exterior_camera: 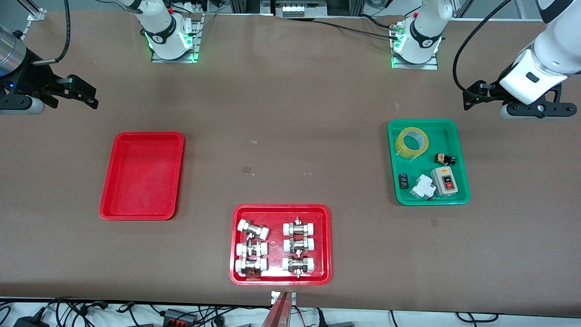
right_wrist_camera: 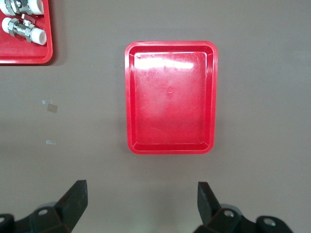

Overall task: Left arm passes tape to right arm into tray
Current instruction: 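Move the left gripper over the tape roll in the green tray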

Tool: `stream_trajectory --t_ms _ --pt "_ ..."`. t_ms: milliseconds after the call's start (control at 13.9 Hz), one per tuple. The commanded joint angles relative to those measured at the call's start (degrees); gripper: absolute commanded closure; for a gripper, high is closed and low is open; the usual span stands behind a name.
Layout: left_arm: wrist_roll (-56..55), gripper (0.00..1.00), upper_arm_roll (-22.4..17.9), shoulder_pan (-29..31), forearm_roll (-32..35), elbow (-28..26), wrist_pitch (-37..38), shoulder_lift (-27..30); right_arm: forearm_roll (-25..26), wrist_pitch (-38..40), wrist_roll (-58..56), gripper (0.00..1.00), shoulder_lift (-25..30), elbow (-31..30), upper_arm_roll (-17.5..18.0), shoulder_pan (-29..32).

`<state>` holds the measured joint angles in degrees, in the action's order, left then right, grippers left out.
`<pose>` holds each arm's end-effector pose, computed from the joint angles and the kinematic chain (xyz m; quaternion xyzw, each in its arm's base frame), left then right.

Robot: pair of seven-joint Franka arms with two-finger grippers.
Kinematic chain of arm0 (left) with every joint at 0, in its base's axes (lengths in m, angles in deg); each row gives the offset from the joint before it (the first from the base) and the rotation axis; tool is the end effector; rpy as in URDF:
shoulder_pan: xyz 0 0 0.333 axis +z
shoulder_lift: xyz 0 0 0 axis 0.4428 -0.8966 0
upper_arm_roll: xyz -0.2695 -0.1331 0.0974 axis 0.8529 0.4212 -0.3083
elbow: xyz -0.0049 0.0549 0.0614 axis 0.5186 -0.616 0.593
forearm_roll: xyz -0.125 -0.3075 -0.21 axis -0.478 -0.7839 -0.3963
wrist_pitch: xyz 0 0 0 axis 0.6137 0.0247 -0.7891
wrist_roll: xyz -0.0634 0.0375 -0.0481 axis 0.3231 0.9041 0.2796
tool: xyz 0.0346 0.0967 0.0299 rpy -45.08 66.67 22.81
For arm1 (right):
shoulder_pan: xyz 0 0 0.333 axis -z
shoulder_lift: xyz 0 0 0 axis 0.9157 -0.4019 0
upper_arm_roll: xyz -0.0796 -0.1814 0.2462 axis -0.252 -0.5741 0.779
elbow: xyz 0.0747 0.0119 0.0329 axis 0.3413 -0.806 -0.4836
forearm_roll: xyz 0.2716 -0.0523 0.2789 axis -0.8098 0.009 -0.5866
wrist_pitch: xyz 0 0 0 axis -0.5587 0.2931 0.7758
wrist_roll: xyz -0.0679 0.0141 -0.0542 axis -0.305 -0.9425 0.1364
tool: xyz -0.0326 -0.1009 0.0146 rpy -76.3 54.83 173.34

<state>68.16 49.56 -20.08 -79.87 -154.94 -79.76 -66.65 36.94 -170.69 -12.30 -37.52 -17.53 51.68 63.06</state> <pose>0.5213 -0.0466 0.5720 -0.9990 0.0058 0.0405 0.0177 0.5447 0.0420 0.6155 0.9999 -0.0035 -0.0125 0.0037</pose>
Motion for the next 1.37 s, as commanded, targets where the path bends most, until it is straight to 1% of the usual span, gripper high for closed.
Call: stream_trajectory --t_ms 0,216,431,575,719,790,862,934,1150,1293 --pt "0.1 0.0 0.0 0.4 -0.9 0.5 0.6 0.1 0.4 0.5 -0.4 0.0 -0.6 1.3 0.2 0.1" --pt "0.0 0.0 0.1 0.3 -0.8 1.9 0.2 -1.3 0.4 0.6 -1.0 0.0 -0.7 1.6 0.2 0.2" --pt "-0.7 0.0 -0.4 0.4 -0.9 5.4 0.3 -5.8 0.4 0.7 -0.6 0.0 -0.7 1.6 0.2 0.2" --pt "-0.7 0.0 -0.6 1.1 -0.9 5.1 -0.6 -7.1 0.4 0.7 -0.6 0.0 -0.7 1.5 0.2 0.3" --pt "-0.7 0.0 -0.6 2.2 -0.8 3.1 -5.1 -8.8 0.4 0.7 -0.7 0.0 -0.7 1.5 0.2 0.3" --pt "-0.5 0.0 -0.1 2.7 -0.8 2.0 -6.0 -10.8 0.4 0.7 -0.7 0.0 -0.7 1.5 0.2 0.3" --pt "-0.5 0.0 0.2 2.4 -0.6 -0.1 -8.1 -11.0 0.4 0.7 -0.7 0.0 -0.7 1.5 0.2 0.3" --pt "0.0 0.0 0.2 2.3 0.5 -3.5 -11.9 -11.0 0.4 0.7 -0.7 0.0 -0.7 1.5 0.2 0.3" --pt "0.1 0.0 1.7 2.4 0.6 -11.6 -17.9 -9.7 0.4 0.7 -0.9 0.0 -0.6 1.6 0.1 0.3" --pt "0.1 0.0 1.7 2.5 0.6 -18.7 -25.0 -9.3 0.4 0.8 -0.9 0.0 -0.6 1.6 0.1 0.3"
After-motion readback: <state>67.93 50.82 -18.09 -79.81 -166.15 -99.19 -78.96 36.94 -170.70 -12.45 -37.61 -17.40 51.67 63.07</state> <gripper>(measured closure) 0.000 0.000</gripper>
